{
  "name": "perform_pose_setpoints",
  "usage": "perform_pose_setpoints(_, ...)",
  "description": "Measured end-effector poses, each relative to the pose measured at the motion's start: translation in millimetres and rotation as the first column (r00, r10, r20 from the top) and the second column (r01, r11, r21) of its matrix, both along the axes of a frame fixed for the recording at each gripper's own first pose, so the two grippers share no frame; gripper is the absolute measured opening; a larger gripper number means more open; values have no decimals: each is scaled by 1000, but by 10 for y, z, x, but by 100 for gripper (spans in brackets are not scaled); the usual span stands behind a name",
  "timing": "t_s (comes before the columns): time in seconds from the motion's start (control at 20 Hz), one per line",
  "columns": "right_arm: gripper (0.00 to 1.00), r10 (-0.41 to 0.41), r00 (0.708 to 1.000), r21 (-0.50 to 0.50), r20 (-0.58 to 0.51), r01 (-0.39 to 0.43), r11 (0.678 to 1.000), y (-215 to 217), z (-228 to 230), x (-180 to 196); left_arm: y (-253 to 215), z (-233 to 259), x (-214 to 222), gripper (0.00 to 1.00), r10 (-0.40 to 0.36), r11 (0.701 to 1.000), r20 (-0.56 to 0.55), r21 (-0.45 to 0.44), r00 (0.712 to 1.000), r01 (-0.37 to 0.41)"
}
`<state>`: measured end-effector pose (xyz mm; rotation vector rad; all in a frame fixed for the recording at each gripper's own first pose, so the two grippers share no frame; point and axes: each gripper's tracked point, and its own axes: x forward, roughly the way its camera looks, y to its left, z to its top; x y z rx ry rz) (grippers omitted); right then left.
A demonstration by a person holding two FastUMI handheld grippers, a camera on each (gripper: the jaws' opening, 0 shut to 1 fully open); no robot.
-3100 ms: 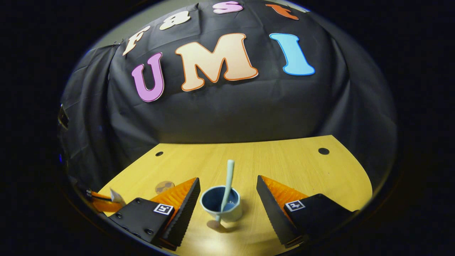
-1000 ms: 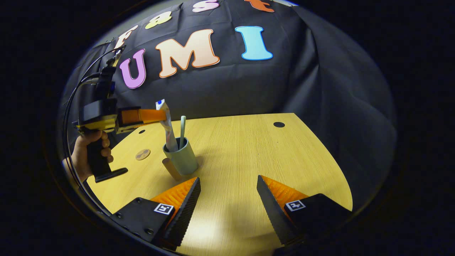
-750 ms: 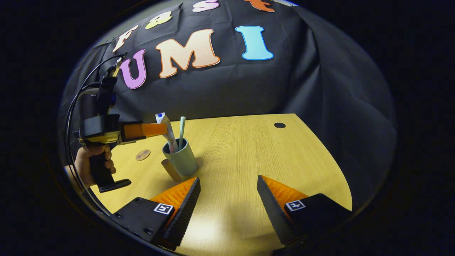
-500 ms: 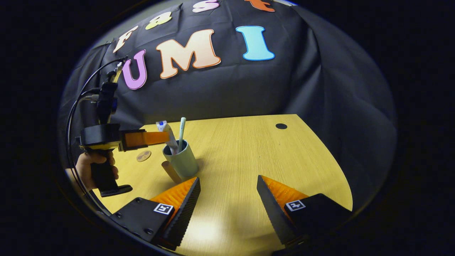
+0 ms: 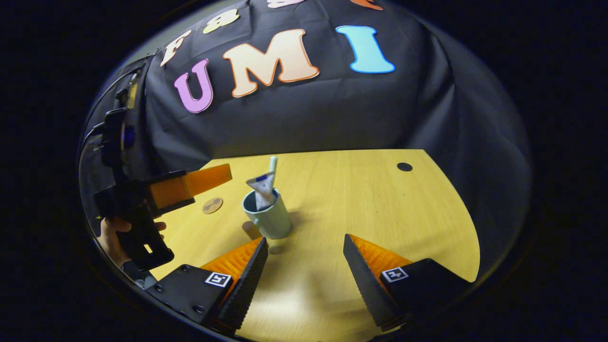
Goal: Put the toothbrush and toothpaste on the desktop into the cup, then pick up the cup and place it on the coaster on the desktop.
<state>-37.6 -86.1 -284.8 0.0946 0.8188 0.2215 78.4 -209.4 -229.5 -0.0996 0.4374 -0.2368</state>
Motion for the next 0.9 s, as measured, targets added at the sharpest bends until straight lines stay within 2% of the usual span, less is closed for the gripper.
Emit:
perform_pose_setpoints(0.1, 95, 22, 998, 6, -62, -22, 1000, 215, -28, 33, 236, 101, -83, 95, 14, 999, 30, 29, 999, -15)
perform_pose_setpoints(0.15, 99, 27, 995, 8, -97, -27, 1000, 311, -41, 40, 359, 141, -134, 95, 16, 999, 42, 49, 999, -18)
perform_pose_setpoints(0.25, 99, 34, 988, 15, -153, -32, 999, 492, -71, 63, 634, 226, -197, 95, 24, 996, 70, 84, 997, -29)
perform_pose_setpoints(0.3, 95, 33, 983, 11, -179, -31, 999, 570, -99, 92, 761, 245, -230, 95, 26, 995, 74, 97, 997, -33)
perform_pose_setpoints(0.35, 99, 32, 980, 5, -196, -32, 999, 623, -128, 130, 895, 237, -269, 95, 37, 993, 77, 106, 996, -45)
perform_pose_setpoints(0.4, 95, 30, 976, -9, -217, -33, 999, 669, -169, 171, 1022, 258, -295, 95, 46, 992, 81, 110, 996, -55)
perform_pose_setpoints(0.45, 98, 31, 969, -22, -243, -37, 999, 700, -220, 185, 1159, 270, -337, 95, 60, 991, 84, 111, 995, -69)
perform_pose_setpoints(0.5, 94, 28, 962, -33, -272, -38, 999, 733, -281, 177, 1278, 273, -371, 95, 76, 990, 84, 111, 994, -85)
perform_pose_setpoints(0.6, 98, 23, 946, -55, -324, -43, 998, 792, -402, 197, 1525, 283, -443, 95, 106, 986, 89, 117, 990, -116)
perform_pose_setpoints(0.85, 98, 10, 926, -109, -377, -55, 993, 924, -575, 300, 1942, 281, -612, 95, 151, 977, 96, 136, 984, -163)
perform_pose_setpoints(0.9, 94, 6, 922, -118, -386, -56, 991, 940, -618, 323, 2004, 273, -644, 95, 160, 976, 93, 133, 983, -172)
